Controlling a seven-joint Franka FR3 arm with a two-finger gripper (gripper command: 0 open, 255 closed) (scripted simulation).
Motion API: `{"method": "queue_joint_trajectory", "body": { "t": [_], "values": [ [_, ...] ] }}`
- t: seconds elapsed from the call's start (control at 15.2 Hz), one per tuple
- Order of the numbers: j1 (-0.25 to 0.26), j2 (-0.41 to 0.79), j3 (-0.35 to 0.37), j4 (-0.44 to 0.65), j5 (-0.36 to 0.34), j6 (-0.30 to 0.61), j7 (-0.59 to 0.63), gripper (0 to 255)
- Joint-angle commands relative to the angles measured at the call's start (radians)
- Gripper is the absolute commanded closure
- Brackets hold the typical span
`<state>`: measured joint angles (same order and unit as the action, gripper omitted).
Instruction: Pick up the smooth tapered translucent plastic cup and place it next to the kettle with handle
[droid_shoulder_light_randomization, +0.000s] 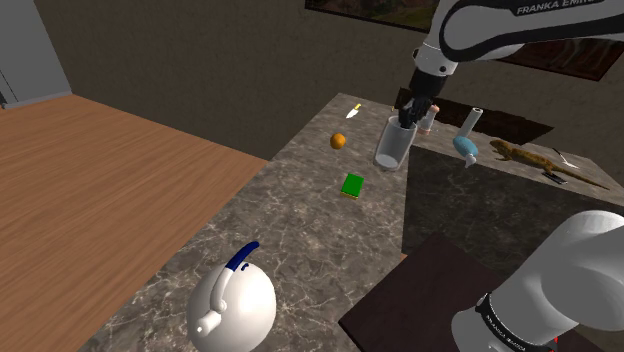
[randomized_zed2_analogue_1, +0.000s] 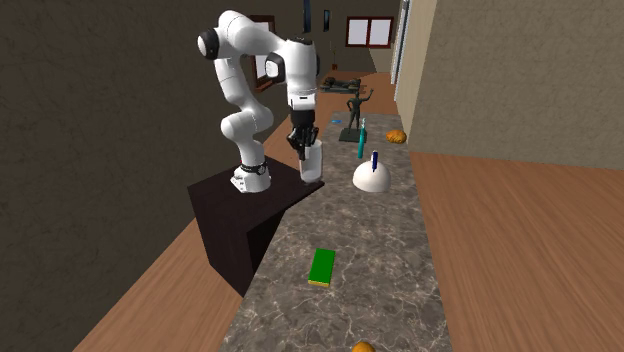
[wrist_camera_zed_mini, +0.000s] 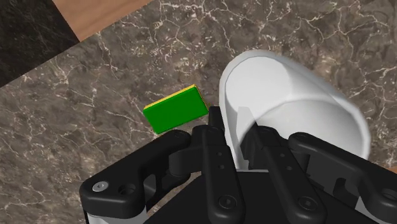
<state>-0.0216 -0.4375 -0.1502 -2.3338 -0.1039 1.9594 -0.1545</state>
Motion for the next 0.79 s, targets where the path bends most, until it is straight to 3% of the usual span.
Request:
{"method": "queue_joint_trajectory", "body": {
  "t": [0.0,0.73],
  "values": [
    [0.019,-0.022,0.039,-0.025,0.011,0.0,0.053,255],
    [0.131,-0.056,0.249,-0.05,0.098,-0.022,0.324,255]
  ]
}}
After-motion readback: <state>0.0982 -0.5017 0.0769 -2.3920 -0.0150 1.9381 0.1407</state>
